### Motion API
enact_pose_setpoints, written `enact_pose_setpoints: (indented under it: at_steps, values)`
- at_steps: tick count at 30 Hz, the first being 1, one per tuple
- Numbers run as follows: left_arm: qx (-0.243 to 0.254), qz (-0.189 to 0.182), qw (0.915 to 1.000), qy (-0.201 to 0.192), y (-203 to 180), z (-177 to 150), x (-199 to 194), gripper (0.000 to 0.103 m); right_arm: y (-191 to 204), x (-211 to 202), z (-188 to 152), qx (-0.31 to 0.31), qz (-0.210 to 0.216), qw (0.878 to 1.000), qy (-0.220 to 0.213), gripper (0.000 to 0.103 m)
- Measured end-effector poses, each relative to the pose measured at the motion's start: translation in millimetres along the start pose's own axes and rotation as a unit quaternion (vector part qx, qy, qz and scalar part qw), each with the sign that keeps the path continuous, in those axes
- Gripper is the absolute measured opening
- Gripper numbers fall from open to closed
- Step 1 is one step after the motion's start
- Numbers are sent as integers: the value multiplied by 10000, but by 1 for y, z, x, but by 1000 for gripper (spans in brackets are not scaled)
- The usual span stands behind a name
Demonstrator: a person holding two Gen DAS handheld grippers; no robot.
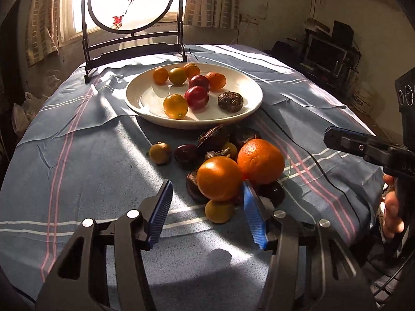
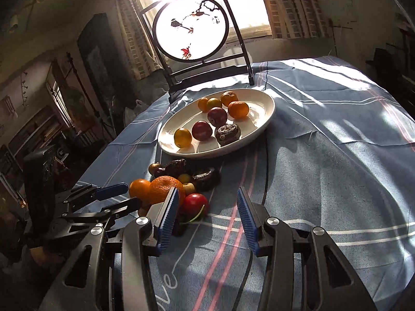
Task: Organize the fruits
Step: 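Grasp another orange with the left gripper while the right grasps a tangerine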
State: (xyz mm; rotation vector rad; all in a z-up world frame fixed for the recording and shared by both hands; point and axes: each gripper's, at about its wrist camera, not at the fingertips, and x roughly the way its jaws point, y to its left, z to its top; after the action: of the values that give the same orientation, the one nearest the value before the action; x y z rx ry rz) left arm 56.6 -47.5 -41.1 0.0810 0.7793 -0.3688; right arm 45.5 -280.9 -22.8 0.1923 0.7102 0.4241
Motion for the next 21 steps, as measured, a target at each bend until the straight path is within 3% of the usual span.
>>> enact_pose_setpoints:
  at_steps: [3,5,16,21]
  values:
    - [96,50,9999,-6,-6,3,7,50,3,4,-1,-48,25,9999,97,46]
    - [83,-66,9999,20,-8,4,9,36,8,8,0,-118,64,9998,148,46]
    - [-253,-15,9993,-265,11,-7,-33,36,47,46,1,-553,207,9973,442,47]
    - [-287,-24,9991,-317,15,-9,-41,36,58,67,3,-620,72,9965,556,49]
